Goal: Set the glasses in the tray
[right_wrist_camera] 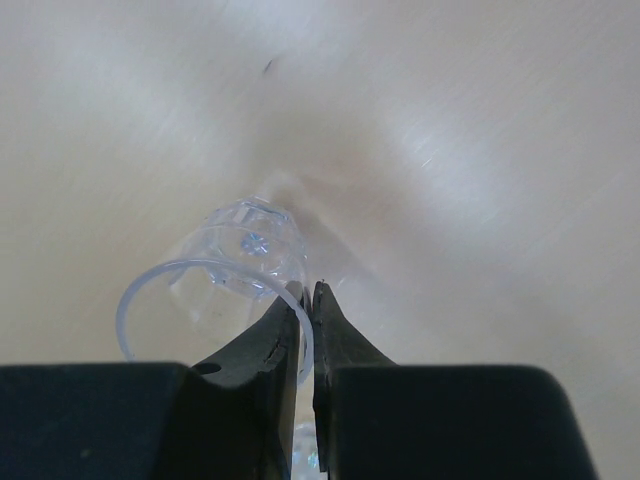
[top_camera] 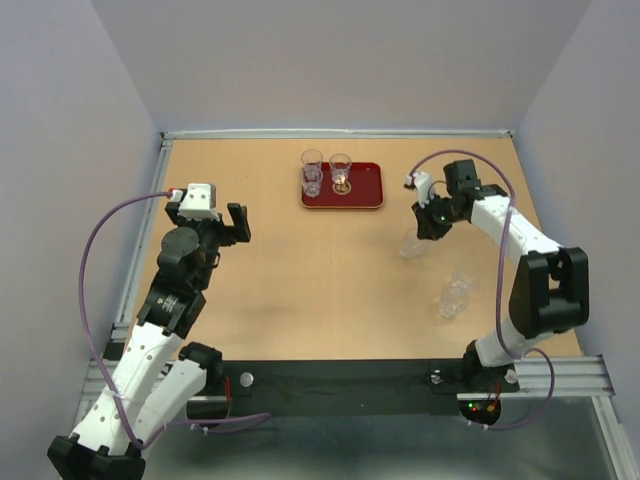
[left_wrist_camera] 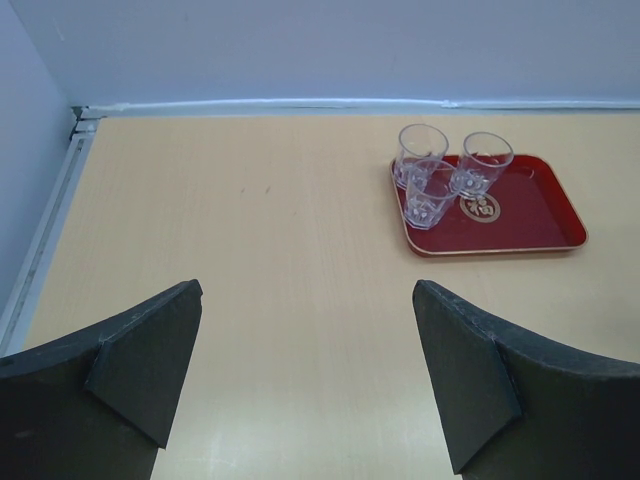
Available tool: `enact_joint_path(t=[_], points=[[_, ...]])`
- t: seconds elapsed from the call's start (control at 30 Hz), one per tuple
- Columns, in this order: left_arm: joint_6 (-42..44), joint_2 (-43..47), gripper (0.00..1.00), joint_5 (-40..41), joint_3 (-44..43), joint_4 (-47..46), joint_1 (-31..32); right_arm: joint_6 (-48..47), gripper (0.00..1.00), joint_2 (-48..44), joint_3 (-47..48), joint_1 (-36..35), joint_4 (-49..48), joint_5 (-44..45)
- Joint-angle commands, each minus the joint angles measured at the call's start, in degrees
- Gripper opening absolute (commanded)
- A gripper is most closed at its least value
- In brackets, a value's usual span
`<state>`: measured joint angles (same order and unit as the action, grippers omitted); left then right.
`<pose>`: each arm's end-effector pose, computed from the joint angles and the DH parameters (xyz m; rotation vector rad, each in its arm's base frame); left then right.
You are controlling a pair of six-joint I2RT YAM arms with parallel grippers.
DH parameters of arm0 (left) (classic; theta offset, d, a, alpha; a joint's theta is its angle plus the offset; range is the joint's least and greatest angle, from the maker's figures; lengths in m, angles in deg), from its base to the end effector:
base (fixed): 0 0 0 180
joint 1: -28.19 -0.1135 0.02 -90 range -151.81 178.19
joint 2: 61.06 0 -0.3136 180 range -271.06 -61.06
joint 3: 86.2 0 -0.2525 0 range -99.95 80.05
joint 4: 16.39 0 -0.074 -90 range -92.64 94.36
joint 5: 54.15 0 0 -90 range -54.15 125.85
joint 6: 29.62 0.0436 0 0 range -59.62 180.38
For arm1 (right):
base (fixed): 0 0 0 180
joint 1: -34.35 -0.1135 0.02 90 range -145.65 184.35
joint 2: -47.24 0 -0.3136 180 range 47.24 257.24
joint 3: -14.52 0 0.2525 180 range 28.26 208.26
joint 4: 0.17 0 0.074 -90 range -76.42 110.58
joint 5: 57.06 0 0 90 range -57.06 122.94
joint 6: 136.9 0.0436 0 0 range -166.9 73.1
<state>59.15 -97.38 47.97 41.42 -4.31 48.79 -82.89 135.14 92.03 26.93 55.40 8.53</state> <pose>0.1215 -0.0359 0.3772 0.0838 1.5023 -0.1476 0.2983 0.0570 0.2775 -1.0749 2.3761 0.4092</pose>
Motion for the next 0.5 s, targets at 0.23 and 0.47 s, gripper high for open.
enact_joint_path(t=[0.23, 0.47], points=[[2.38, -0.60, 0.98, 2.56, 0.40, -2.90, -0.21, 30.17, 0.00, 18.96, 27.70, -3.74, -12.38, 9.81], [2.64, -1.48, 0.98, 3.08, 0.31, -2.99, -0.38, 35.81, 0.00, 31.35, 42.82, -6.03, -12.56, 13.86]])
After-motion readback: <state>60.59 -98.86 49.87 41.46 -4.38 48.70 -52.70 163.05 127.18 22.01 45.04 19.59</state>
